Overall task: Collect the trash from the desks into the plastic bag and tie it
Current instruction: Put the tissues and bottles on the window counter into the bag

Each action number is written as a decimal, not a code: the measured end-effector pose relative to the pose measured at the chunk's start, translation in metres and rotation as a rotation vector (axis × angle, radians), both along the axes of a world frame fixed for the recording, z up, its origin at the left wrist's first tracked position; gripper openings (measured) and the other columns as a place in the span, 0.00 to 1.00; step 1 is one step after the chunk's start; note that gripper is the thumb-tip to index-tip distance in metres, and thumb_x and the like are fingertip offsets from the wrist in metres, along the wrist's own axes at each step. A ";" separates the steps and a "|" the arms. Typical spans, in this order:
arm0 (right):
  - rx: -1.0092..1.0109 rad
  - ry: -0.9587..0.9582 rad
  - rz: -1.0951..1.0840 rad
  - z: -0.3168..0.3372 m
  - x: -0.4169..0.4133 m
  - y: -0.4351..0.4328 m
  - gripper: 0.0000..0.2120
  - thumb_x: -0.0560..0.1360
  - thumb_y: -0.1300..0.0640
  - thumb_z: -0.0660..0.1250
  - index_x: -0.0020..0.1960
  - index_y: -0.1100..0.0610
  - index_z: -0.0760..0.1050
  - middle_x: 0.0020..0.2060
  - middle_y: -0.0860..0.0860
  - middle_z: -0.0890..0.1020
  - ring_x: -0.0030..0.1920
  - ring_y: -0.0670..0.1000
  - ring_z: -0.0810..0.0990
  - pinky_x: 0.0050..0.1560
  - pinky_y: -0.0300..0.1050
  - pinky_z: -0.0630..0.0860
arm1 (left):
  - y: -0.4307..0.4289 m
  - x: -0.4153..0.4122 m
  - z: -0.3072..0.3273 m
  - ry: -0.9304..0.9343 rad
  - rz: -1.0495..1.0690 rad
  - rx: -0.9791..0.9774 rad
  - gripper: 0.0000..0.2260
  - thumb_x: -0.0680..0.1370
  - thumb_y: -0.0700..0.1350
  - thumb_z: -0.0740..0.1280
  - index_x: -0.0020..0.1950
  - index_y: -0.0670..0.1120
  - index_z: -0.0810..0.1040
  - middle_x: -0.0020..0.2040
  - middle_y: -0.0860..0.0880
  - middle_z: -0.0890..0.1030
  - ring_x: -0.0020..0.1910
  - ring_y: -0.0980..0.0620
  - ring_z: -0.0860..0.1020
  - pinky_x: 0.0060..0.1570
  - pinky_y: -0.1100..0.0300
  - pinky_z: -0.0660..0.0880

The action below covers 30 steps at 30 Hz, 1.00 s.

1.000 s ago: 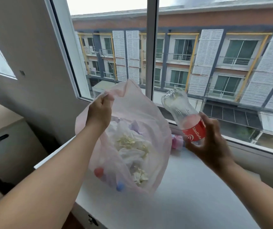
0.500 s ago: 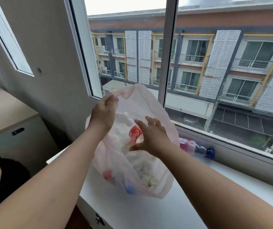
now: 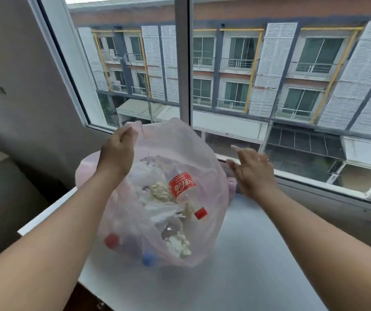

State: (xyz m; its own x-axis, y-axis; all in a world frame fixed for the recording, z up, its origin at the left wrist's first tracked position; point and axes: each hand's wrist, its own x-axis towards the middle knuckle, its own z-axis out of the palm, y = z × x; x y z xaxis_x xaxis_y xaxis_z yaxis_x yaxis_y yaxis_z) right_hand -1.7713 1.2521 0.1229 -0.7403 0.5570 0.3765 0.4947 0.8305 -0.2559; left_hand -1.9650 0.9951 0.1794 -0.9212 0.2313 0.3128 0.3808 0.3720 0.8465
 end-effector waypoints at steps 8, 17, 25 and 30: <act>0.204 -0.354 0.079 -0.067 -0.002 0.016 0.32 0.73 0.40 0.64 0.74 0.46 0.60 0.67 0.51 0.67 0.64 0.57 0.65 0.63 0.51 0.66 | -0.041 -0.016 -0.010 0.051 0.118 -0.070 0.18 0.80 0.56 0.53 0.58 0.49 0.77 0.54 0.49 0.80 0.54 0.45 0.74 0.53 0.51 0.70; 0.094 -0.292 -0.058 -0.084 0.010 0.008 0.30 0.70 0.44 0.67 0.69 0.48 0.63 0.58 0.54 0.71 0.54 0.60 0.72 0.51 0.51 0.69 | -0.058 -0.017 -0.005 0.039 0.170 -0.094 0.22 0.83 0.56 0.52 0.68 0.46 0.74 0.66 0.43 0.76 0.63 0.44 0.73 0.60 0.56 0.66; -0.002 0.478 0.497 0.036 0.016 -0.085 0.33 0.70 0.44 0.68 0.69 0.52 0.58 0.58 0.57 0.67 0.41 0.56 0.77 0.32 0.47 0.79 | -0.042 -0.015 0.023 0.079 0.193 -0.111 0.16 0.82 0.59 0.53 0.50 0.48 0.70 0.45 0.45 0.75 0.44 0.44 0.72 0.42 0.53 0.64; 0.108 0.237 0.531 0.054 0.003 -0.167 0.33 0.70 0.39 0.65 0.68 0.50 0.56 0.58 0.55 0.70 0.33 0.57 0.77 0.23 0.50 0.76 | -0.048 -0.031 0.048 -0.087 0.069 0.072 0.17 0.80 0.59 0.59 0.53 0.46 0.72 0.53 0.40 0.78 0.49 0.43 0.78 0.55 0.45 0.77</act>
State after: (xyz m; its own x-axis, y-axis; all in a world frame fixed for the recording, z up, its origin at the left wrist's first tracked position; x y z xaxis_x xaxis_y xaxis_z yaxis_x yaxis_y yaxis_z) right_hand -1.7680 1.0852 0.1768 -0.7963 0.0826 0.5992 -0.0562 0.9763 -0.2092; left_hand -1.9957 0.9471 0.2273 -0.9584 0.1464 0.2449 0.2808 0.3314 0.9007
